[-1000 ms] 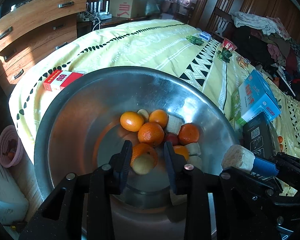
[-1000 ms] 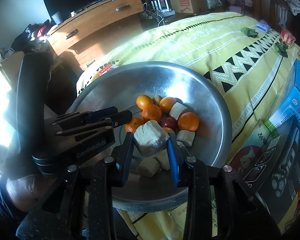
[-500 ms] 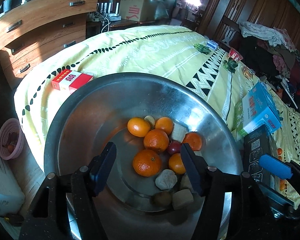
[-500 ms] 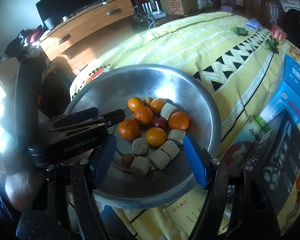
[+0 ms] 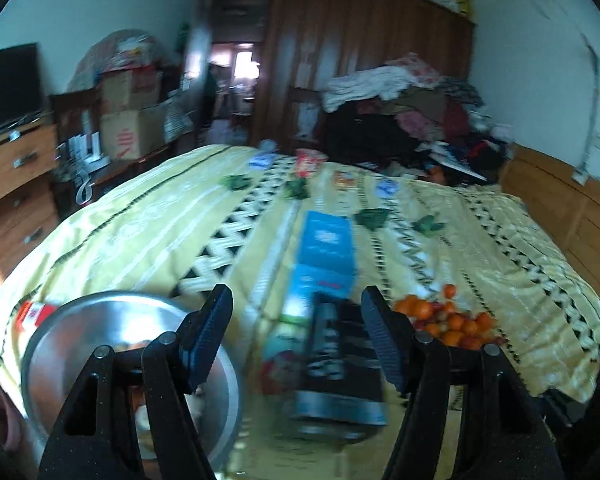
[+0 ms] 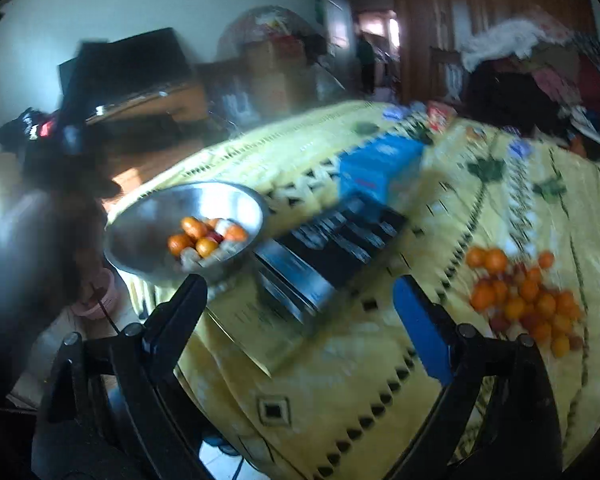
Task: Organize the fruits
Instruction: 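Move both open tools back to the fruit pile, then grasp a red plum with the left tool while the right tool grasps a round beige slice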
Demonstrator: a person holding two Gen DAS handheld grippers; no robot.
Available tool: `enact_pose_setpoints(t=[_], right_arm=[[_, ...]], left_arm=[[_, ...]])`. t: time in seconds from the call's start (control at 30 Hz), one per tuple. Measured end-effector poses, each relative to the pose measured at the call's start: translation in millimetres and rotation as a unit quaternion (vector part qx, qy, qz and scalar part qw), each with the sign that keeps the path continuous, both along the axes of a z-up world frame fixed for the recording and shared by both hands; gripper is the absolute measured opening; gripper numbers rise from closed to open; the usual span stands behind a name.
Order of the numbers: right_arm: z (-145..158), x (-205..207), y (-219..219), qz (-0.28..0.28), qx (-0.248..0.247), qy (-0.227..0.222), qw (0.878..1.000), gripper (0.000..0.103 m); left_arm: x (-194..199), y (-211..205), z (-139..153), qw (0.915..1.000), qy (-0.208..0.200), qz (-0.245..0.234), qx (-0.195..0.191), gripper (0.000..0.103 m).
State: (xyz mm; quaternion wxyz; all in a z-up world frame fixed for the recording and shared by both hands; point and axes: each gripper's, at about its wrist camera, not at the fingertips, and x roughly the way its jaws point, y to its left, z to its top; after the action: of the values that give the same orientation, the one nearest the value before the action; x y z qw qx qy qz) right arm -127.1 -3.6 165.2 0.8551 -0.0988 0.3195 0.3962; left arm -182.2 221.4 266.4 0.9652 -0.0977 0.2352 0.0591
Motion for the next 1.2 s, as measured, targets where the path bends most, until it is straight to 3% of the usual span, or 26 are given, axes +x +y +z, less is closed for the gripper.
enact_pose_setpoints(t=[0.07,0.13,0.23,0.37,0.5,0.63,0.7,1.07,1.13,1.2], right_arm=[[-19,14,-41,-0.053,-0.007,0.032,0.998,0.094],[-30,23,-75,-0.09,-0.008,0.047,0.995,0.094],[-45,34,-116,-0.132,-0.002,0.07,0.989,0.094],[-60,45,-153,-0.169,0.006,0.098,0.981,0.094],[-74,54,-185,-0.191,0.009,0.12,0.974,0.094],[-84,63,-208,-0.212,0.015,0.135,0.968,0.094],[-89,67,-218,-0.221,0.018,0.141,0.965,0.094],[-99,79,-221,-0.215,0.031,0.149,0.965,0.094],[-98,83,-218,-0.213,0.032,0.148,0.965,0.093],[-94,87,-215,-0.208,0.037,0.15,0.966,0.084]], left_arm=[[16,-50,1,0.9975,-0.003,-0.069,0.011,0.068],[41,-104,-15,0.9888,0.019,-0.148,0.006,0.068],[91,-161,-67,0.9739,0.088,-0.208,-0.018,0.068],[156,-198,-145,0.9567,0.179,-0.227,-0.036,0.052],[199,-217,-205,0.9482,0.23,-0.217,-0.033,0.045],[222,-225,-237,0.9436,0.261,-0.202,-0.023,0.043],[227,-226,-244,0.9453,0.258,-0.198,-0.023,0.043],[248,-229,-244,0.9502,0.235,-0.203,-0.028,0.04],[246,-229,-244,0.951,0.233,-0.202,-0.027,0.031],[240,-225,-239,0.9534,0.227,-0.197,-0.033,0.031]])
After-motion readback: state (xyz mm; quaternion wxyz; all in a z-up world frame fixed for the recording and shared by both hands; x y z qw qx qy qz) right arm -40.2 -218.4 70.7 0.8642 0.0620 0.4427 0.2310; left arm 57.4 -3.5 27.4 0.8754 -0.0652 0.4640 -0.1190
